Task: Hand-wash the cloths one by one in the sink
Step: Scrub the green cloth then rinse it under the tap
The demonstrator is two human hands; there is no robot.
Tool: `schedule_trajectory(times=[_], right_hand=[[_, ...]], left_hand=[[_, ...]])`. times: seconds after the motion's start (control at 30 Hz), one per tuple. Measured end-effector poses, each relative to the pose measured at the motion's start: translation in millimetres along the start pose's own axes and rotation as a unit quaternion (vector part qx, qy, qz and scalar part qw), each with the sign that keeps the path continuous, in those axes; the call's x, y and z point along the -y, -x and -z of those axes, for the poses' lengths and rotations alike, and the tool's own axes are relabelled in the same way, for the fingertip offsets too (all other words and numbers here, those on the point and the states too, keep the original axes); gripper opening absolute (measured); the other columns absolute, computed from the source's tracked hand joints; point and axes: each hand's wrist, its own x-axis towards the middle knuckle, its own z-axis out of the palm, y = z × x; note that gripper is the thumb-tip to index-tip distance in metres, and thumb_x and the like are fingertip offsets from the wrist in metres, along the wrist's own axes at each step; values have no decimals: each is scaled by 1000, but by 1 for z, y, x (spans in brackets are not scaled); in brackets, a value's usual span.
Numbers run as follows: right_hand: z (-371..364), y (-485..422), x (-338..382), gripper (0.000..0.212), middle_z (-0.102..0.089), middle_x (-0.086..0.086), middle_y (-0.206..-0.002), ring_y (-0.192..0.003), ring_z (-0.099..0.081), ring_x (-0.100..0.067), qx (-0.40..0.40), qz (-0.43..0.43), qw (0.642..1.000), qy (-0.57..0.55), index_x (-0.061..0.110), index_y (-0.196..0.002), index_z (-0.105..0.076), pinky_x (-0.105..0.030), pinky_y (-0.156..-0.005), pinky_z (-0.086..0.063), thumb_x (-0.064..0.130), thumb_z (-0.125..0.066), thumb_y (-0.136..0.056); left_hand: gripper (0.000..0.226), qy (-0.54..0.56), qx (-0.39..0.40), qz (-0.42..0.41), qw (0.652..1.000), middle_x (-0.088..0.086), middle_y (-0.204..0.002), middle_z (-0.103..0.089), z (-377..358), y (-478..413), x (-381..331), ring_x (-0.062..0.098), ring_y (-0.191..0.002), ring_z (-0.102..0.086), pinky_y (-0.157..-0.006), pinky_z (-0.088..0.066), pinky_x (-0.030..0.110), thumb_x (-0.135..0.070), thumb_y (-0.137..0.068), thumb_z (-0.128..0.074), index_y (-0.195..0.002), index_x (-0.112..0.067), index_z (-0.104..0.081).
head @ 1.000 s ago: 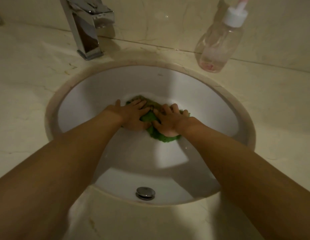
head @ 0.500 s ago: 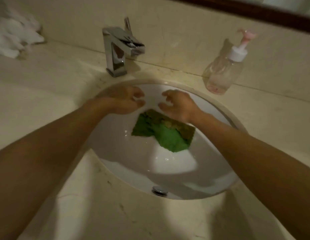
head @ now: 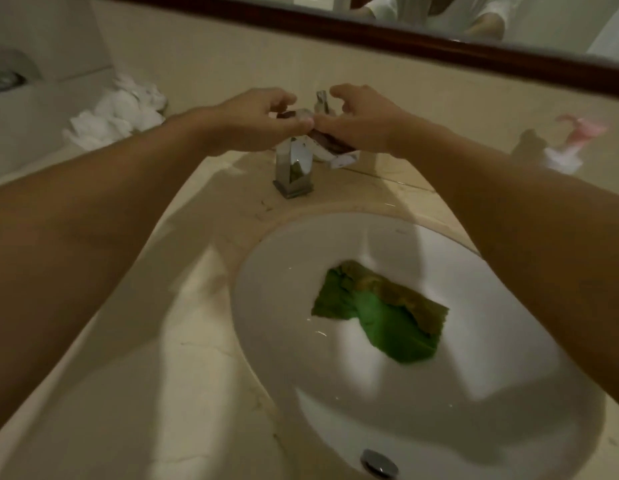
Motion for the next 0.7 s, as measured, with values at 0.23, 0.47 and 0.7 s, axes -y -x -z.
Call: schedule_trajectory(times=[0.23,0.47,0.7], right_hand=[[13,-29,-19,94,-29,-12,-162,-145,-38,-36,59,33,994,91,33,-163,-23,-49,-120,-32,84,-45,-87],[17,-33,-17,103,-27,-10,-163,-147,-32,-40,55,20,987,151,37,-160,-28,-56,-117,-31,96,-38,-77],[19,-16,-9,108,-21,-12,-169,-150,-29,-41,95,-56,990,89,33,-163,-23,-56,-114,-35,94,-42,-76]], left_hand=[[93,11,101,37,994,-10,-159,-34,11,-24,9,25,-143,-35,-100,-40,49,-80,-70,-53,-153,-45,-29],[30,-34,112,17,993,-9,-124,-47,15,-29,15,19,-110,-43,-75,-38,34,-73,-87,-51,-115,-63,-56],[84,-66,71,14,995,1,-158,-37,14,-21,2,25,-142,-38,-113,-32,45,-68,-86,-56,-156,-35,-25]])
